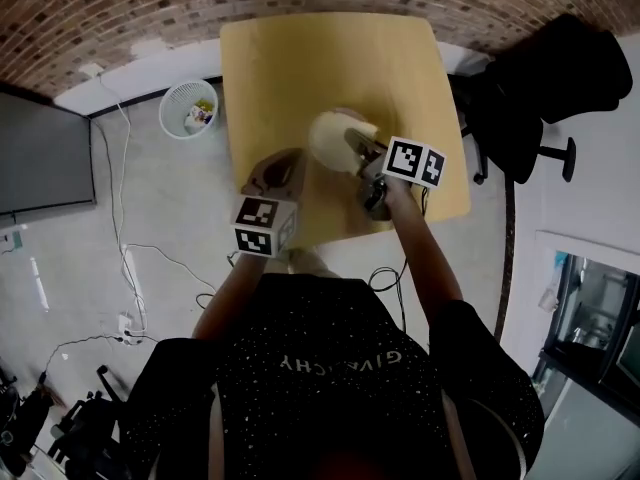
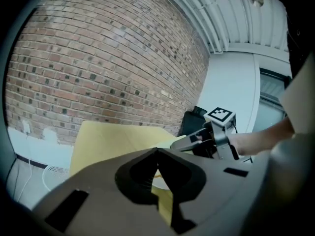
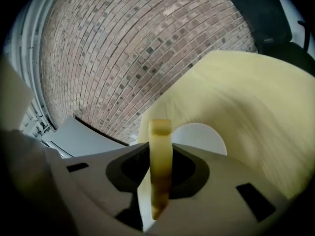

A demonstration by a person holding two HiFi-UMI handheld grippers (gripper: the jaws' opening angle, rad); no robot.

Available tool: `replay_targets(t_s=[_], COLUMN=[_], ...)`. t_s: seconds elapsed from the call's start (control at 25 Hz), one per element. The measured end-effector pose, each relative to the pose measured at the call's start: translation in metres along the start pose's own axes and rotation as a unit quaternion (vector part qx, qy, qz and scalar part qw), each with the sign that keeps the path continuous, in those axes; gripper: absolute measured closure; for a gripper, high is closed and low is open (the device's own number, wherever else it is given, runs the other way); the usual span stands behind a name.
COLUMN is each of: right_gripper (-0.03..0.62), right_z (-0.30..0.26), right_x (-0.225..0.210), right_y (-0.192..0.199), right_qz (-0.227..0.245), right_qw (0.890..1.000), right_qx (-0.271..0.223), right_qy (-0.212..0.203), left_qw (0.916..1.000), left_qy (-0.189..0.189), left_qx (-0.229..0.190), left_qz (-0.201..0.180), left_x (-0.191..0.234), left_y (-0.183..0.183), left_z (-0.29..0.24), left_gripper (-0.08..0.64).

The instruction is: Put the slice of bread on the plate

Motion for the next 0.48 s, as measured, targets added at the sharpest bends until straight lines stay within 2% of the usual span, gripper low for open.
replay_targets(t_s=[0.32, 0.48], right_gripper=[0.497, 0.497], right_z=[-0.03, -0.029], right_x=[-0.01, -0.013], right_y=[-0.001, -0.002], right_qz=[-0.05, -0.048], right_qw=[0.998, 0.998], right_qx=[0.024, 0.024], right_qy=[-0.005, 0.013], left_qw=[0.9999, 0.9999], left_qy=[-0.011, -0.009], left_qx=[0.0, -0.001], left_qz=[0.011, 0.007], left_x=[0.01, 0.011], left_y=[-0.002, -0.006], left_z=[-0.002, -0.005], left_gripper=[0.549, 0.549])
Point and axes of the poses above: the fingertips, and each gripper's own axes: z backward along the fingers, x to its left, y out of its underside, the point moved 4 cm from there along z, backward along the fingers, and after that the axes turned 9 degrees about z, right-handed, at the moved point
